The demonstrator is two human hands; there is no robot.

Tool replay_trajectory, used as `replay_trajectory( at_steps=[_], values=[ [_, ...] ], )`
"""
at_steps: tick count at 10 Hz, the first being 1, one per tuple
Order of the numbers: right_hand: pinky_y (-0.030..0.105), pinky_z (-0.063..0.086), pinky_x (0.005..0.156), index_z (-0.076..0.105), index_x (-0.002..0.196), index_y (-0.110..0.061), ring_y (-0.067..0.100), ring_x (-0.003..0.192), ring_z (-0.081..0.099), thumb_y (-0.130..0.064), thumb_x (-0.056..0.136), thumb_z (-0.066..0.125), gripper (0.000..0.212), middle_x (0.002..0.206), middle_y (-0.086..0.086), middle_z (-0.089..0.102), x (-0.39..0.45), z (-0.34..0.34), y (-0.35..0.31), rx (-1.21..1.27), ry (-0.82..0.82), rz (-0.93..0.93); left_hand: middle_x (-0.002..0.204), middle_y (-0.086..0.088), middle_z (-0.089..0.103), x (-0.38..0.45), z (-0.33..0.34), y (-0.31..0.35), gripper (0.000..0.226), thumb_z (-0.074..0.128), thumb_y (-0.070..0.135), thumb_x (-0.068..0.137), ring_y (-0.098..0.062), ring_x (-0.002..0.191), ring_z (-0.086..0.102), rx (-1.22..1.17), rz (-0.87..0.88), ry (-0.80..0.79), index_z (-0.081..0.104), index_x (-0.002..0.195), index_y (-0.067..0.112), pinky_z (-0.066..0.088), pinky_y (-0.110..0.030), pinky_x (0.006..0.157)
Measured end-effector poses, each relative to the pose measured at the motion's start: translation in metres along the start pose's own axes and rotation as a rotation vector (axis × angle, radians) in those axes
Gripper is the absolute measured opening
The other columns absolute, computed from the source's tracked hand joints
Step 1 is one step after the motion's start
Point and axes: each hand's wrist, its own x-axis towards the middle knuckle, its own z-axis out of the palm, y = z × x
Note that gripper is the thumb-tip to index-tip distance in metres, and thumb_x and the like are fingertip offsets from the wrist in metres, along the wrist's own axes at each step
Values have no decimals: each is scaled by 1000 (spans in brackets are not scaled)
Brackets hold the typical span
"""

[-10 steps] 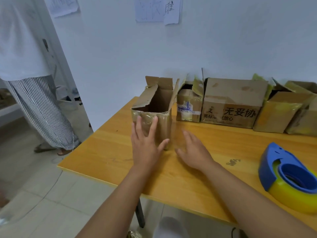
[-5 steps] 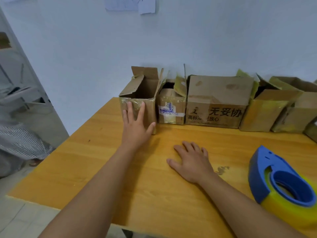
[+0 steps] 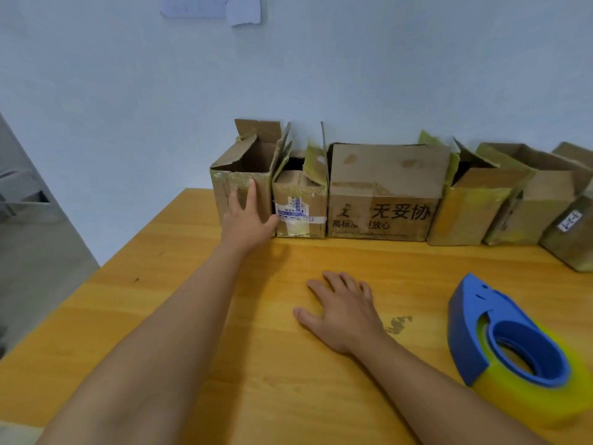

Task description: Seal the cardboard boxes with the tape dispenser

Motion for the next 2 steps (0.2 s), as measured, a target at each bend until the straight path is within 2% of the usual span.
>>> replay_trajectory(
  at_steps=[2],
  values=[
    [54, 9, 118, 40, 145, -40, 24, 148, 17, -84, 79, 24, 82, 160, -5, 28, -5, -7, -5, 23, 18, 3, 165, -7, -1, -53, -10, 5, 90, 54, 55, 91, -28, 152, 6, 19, 61, 61, -2, 158, 31, 21, -49, 120]
  ],
)
